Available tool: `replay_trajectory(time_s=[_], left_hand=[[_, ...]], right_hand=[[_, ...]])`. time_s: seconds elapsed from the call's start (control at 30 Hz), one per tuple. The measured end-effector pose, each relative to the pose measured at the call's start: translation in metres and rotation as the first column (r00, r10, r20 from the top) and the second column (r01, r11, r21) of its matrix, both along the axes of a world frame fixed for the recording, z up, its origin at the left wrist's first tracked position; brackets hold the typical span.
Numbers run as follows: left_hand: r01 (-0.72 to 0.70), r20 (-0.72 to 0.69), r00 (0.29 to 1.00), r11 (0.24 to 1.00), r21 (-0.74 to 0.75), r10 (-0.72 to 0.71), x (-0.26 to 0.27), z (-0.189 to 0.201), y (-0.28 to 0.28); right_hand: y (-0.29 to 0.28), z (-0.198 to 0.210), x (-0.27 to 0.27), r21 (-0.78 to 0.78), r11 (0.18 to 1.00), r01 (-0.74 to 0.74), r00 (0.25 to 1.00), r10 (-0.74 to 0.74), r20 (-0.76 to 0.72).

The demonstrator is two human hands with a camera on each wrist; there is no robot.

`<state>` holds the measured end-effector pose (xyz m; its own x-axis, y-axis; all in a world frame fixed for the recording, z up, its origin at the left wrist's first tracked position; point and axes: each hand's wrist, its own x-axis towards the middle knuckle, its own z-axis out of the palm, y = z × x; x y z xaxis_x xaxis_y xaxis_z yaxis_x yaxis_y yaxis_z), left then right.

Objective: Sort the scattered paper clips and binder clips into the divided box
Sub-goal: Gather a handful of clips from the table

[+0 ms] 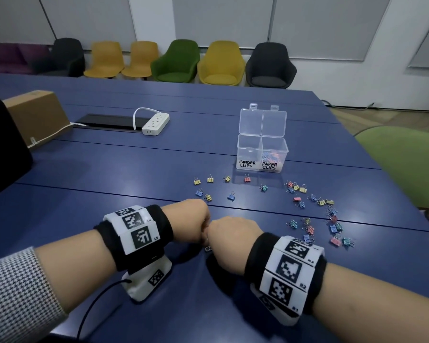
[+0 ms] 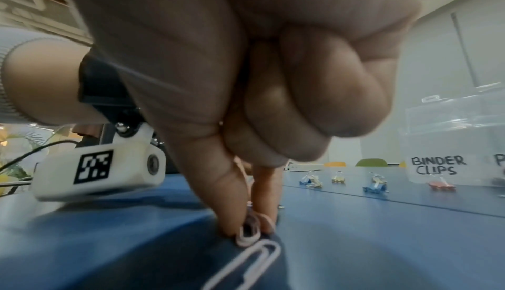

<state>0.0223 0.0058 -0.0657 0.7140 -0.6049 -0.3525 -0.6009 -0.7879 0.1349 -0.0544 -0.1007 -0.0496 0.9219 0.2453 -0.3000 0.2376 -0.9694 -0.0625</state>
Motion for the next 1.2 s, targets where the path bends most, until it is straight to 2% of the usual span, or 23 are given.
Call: replay_trajectory(time_s=[0.13, 0.33, 0.4, 0.43, 0.47, 0.5, 0.53, 0.57, 0.6, 0.63, 0.67, 0.73, 0.8, 0.87, 0.93, 1.0, 1.07, 1.1, 1.13, 1.17, 1.2], left_hand=[[-0.048, -0.061, 0.997, 0.999, 0.007, 0.048, 0.002, -0.003, 0.006], [-0.084, -0.140, 0.986, 0.993, 0.082, 0.095, -0.002, -0.002, 0.022], [-0.107, -0.218, 0.969, 0.992, 0.065, 0.119, -0.005, 0.001, 0.027], [-0.163, -0.334, 0.931, 0.987, -0.010, 0.150, -0.008, 0.002, 0.028], [-0.282, -0.516, 0.838, 0.951, -0.124, 0.181, -0.011, 0.006, 0.029], [-0.446, -0.704, 0.690, 0.865, -0.229, 0.170, -0.013, 0.010, 0.028], [-0.627, -0.851, 0.511, 0.728, -0.277, 0.117, -0.013, 0.013, 0.028], [-0.776, -0.946, 0.324, 0.578, -0.253, 0.021, -0.012, 0.016, 0.028], [-0.874, -0.983, 0.155, 0.451, -0.183, -0.097, -0.011, 0.017, 0.029], [-0.926, -0.975, 0.025, 0.361, -0.105, -0.220, -0.011, 0.018, 0.029], [-0.955, -0.943, -0.054, 0.293, -0.047, -0.328, -0.012, 0.015, 0.029], [-0.986, -0.896, -0.091, 0.166, 0.019, -0.435, -0.017, 0.007, 0.028], [-0.997, -0.918, -0.066, 0.061, 0.046, -0.390, -0.022, 0.000, 0.025], [-1.000, -0.950, -0.021, -0.002, 0.023, -0.312, -0.025, -0.003, 0.020], [-0.998, -0.974, 0.055, 0.000, -0.056, -0.219, -0.026, -0.002, 0.019], [-0.988, -0.983, 0.135, 0.061, -0.144, -0.126, -0.025, 0.001, 0.020], [-0.976, -0.985, 0.166, 0.135, -0.172, -0.051, -0.019, 0.006, 0.023], [-0.969, -0.985, 0.174, 0.175, -0.173, -0.010, -0.016, 0.009, 0.024], [-0.958, -0.982, 0.184, 0.231, -0.171, 0.034, -0.015, 0.012, 0.024], [-0.936, -0.975, 0.204, 0.311, -0.168, 0.089, -0.013, 0.014, 0.024], [-0.900, -0.961, 0.238, 0.404, -0.163, 0.142, -0.014, 0.015, 0.022]], right_hand=[[-0.025, -0.005, 0.006, -0.043, 0.998, 0.056, 0.997, -0.058, -0.044], [-0.073, -0.017, 0.003, 0.076, 0.987, 0.140, 0.981, -0.128, -0.148], [-0.083, -0.019, 0.000, 0.086, 0.985, 0.150, 0.976, -0.133, -0.173], [-0.088, -0.018, -0.002, 0.105, 0.981, 0.161, 0.971, -0.138, -0.193], [-0.092, -0.016, -0.003, 0.146, 0.972, 0.184, 0.965, -0.151, -0.214], [-0.096, -0.014, -0.004, 0.226, 0.948, 0.225, 0.956, -0.170, -0.239], [-0.099, -0.012, -0.005, 0.358, 0.883, 0.304, 0.934, -0.201, -0.297], [-0.102, -0.010, -0.006, 0.516, 0.750, 0.414, 0.892, -0.220, -0.395], [-0.106, -0.010, -0.006, 0.651, 0.551, 0.522, 0.841, -0.205, -0.501], [-0.110, -0.010, -0.006, 0.725, 0.324, 0.608, 0.790, -0.153, -0.594], [-0.115, -0.011, -0.006, 0.736, 0.125, 0.665, 0.746, -0.073, -0.662], [-0.119, -0.014, -0.007, 0.681, -0.144, 0.718, 0.696, 0.108, -0.710], [-0.120, -0.018, -0.010, 0.599, -0.336, 0.727, 0.680, 0.227, -0.698], [-0.122, -0.024, -0.014, 0.537, -0.477, 0.696, 0.694, 0.255, -0.673], [-0.123, -0.028, -0.016, 0.523, -0.552, 0.649, 0.725, 0.241, -0.645], [-0.122, -0.028, -0.015, 0.518, -0.581, 0.628, 0.729, 0.206, -0.653], [-0.120, -0.024, -0.012, 0.564, -0.532, 0.632, 0.700, 0.079, -0.710], [-0.117, -0.022, -0.012, 0.625, -0.445, 0.642, 0.694, -0.009, -0.720], [-0.113, -0.019, -0.012, 0.701, -0.302, 0.646, 0.709, -0.102, -0.698], [-0.108, -0.016, -0.012, 0.766, -0.104, 0.634, 0.745, -0.182, -0.642], [-0.102, -0.013, -0.013, 0.793, 0.139, 0.594, 0.798, -0.231, -0.557]])
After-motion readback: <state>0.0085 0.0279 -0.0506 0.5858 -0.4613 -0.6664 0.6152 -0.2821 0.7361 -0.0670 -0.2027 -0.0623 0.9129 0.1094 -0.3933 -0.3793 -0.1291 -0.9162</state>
